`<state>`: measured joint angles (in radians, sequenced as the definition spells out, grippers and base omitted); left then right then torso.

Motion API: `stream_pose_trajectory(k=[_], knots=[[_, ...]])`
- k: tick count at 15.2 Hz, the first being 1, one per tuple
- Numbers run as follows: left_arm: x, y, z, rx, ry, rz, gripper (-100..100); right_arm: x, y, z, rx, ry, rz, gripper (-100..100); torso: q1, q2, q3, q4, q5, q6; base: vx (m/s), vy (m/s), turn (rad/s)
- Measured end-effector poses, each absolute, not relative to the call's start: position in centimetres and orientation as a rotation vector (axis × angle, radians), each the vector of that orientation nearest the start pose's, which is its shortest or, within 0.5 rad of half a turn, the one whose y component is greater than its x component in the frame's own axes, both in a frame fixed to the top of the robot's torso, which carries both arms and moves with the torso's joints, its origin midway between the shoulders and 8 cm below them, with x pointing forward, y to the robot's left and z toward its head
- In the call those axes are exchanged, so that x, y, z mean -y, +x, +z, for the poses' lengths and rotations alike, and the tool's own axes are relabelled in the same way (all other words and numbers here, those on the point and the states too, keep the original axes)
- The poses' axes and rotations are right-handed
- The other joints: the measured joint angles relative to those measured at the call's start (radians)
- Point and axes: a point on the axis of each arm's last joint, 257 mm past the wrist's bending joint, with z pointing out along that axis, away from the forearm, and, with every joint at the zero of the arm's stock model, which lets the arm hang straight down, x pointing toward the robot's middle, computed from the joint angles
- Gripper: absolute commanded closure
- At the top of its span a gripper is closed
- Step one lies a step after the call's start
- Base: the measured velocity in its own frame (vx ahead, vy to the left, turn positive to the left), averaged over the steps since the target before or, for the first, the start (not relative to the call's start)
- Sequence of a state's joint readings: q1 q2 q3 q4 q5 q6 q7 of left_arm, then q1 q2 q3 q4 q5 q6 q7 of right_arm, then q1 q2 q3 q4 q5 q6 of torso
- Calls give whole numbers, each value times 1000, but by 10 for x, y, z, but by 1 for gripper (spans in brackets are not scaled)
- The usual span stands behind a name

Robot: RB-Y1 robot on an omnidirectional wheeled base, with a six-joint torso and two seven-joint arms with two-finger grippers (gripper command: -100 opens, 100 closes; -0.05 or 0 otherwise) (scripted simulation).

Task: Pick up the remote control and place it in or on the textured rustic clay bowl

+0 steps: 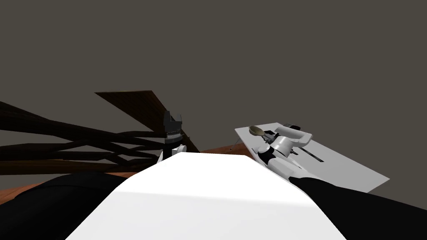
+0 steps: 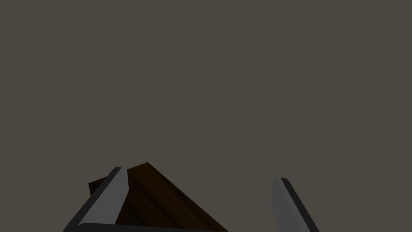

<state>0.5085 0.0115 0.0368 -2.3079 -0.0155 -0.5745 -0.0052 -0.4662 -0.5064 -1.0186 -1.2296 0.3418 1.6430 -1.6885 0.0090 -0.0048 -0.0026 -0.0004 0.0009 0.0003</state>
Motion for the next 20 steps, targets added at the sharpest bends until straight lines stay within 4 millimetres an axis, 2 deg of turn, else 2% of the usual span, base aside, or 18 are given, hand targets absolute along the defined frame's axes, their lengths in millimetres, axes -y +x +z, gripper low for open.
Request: stream_pose_trajectory(k=[3, 4, 9, 13, 14, 20], knots=[[-284, 323, 48, -566, -554, -1270, 0, 649, 269, -323, -1832, -2890, -245, -100, -5, -2, -1, -1, -2, 0, 25, -51, -57], [-284, 323, 48, -566, -554, -1270, 0, 649, 269, -324, -1831, -2890, -248, 100, -7, -3, -2, -2, -3, 0, 3, -7, 3], [-284, 323, 48, -566, -554, -1270, 0, 650, 269, -324, -1831, -2890, -249, 100, -7, -3, -2, -2, -3, 0, -2, 6, 20], [-284, 323, 48, -566, -554, -1270, 0, 654, 270, -306, -1859, -2886, -251, 100, -2, -1, -1, -1, -2, 0, -22, 47, 61], [-284, 323, 48, -566, -554, -1270, 0, 653, 269, -305, -1860, -2885, -248, -100, -3, -1, -1, -1, -3, 0, -10, 11, -3], [-283, 323, 48, -566, -553, -1272, 0, 627, 274, -315, -1947, -2686, -210, -100, -3, 1, 0, -1, -2, -1, -28, 0, 1]])
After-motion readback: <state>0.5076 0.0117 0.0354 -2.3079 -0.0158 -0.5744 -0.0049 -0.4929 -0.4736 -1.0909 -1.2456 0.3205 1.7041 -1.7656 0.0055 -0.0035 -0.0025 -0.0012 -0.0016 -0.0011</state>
